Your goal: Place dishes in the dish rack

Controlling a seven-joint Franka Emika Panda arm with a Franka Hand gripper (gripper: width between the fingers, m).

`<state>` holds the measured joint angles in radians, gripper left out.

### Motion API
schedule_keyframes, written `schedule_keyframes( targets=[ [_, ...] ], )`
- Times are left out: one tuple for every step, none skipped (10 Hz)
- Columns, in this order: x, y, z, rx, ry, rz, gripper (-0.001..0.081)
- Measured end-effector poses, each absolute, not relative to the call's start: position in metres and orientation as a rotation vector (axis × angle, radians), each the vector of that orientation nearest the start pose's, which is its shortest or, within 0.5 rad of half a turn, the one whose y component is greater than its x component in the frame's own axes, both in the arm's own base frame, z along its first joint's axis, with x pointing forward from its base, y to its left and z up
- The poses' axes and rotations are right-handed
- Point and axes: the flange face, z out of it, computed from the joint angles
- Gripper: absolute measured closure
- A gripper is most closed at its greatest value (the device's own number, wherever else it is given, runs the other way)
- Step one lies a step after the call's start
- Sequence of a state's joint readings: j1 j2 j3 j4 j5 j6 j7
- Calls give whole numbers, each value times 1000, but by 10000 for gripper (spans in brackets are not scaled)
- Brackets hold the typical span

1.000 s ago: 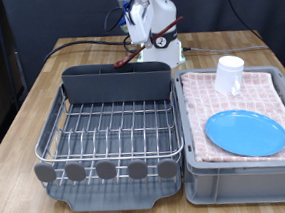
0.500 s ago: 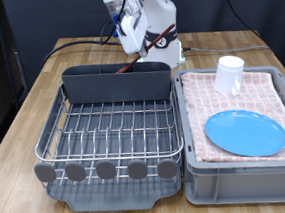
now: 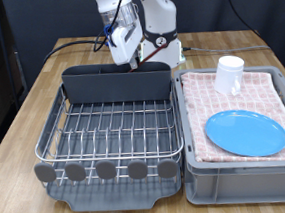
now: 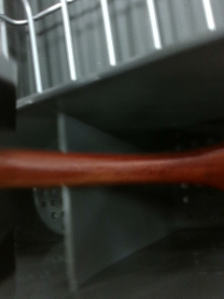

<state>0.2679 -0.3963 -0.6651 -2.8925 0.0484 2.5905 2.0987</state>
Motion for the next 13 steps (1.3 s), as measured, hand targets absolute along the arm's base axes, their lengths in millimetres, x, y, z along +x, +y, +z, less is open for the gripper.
schedule_keyframes(
  targets=[
    [328, -108, 274, -941, 2812, 265, 592],
    [332, -107, 277, -952, 2824, 224, 408],
    [332, -104, 278, -967, 2851, 185, 408],
    [332, -101, 280, -985, 2882, 129, 219],
    [334, -95, 284, -1000, 2917, 67, 219],
    [338, -89, 291, -1010, 2937, 7, 72],
    [341, -81, 299, -1019, 2953, -41, 21],
    [343, -73, 310, -1028, 2964, -81, 21],
    [345, -64, 321, -1036, 2977, -116, 7],
    [345, -56, 332, -1045, 2991, -160, 7],
    [346, -48, 343, -1050, 2994, -205, 4],
    [346, -39, 354, -1058, 2992, -247, 4],
    [345, -30, 365, -1084, 2984, -290, 4]
  ],
)
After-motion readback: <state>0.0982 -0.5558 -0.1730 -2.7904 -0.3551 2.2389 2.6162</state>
